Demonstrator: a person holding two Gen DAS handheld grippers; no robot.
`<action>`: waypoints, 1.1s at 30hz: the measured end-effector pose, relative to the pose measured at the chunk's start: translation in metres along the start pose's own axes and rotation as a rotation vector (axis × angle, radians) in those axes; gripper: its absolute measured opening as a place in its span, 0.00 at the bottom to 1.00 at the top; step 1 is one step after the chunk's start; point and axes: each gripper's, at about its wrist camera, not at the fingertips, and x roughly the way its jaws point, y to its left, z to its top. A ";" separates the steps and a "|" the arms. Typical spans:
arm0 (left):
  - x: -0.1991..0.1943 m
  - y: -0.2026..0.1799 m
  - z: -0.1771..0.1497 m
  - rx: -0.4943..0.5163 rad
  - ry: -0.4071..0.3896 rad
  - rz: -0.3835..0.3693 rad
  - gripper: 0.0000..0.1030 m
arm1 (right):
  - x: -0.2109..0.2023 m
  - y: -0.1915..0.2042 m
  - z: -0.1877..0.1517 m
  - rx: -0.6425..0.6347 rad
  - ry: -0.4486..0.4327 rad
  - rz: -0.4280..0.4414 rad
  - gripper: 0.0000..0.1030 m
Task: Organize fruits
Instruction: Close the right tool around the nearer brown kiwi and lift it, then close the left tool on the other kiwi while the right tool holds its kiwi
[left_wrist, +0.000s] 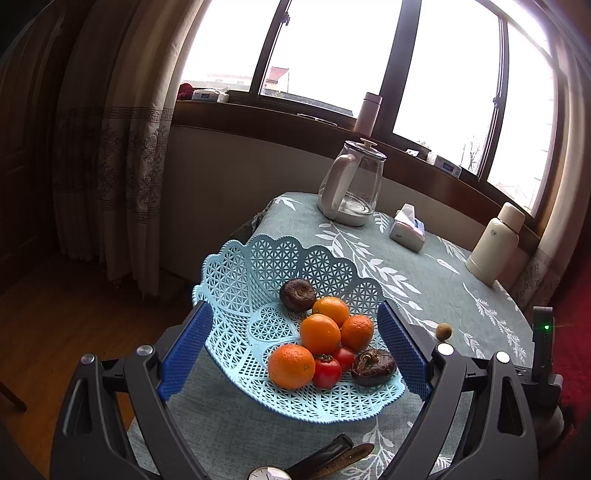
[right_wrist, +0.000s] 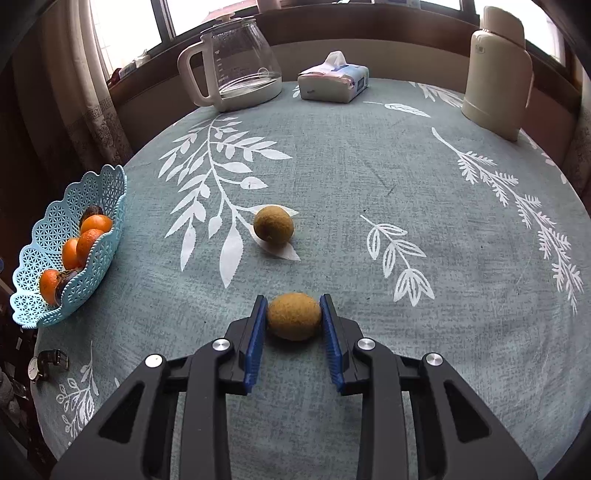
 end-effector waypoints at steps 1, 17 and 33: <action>0.000 -0.001 0.000 0.001 0.000 0.000 0.89 | -0.001 -0.001 0.000 0.005 -0.002 0.002 0.28; 0.026 -0.073 -0.010 0.155 0.069 -0.087 0.89 | -0.026 -0.063 0.002 0.156 -0.099 -0.052 0.28; 0.083 -0.192 -0.027 0.410 0.175 -0.190 0.77 | -0.032 -0.085 -0.001 0.222 -0.137 -0.053 0.28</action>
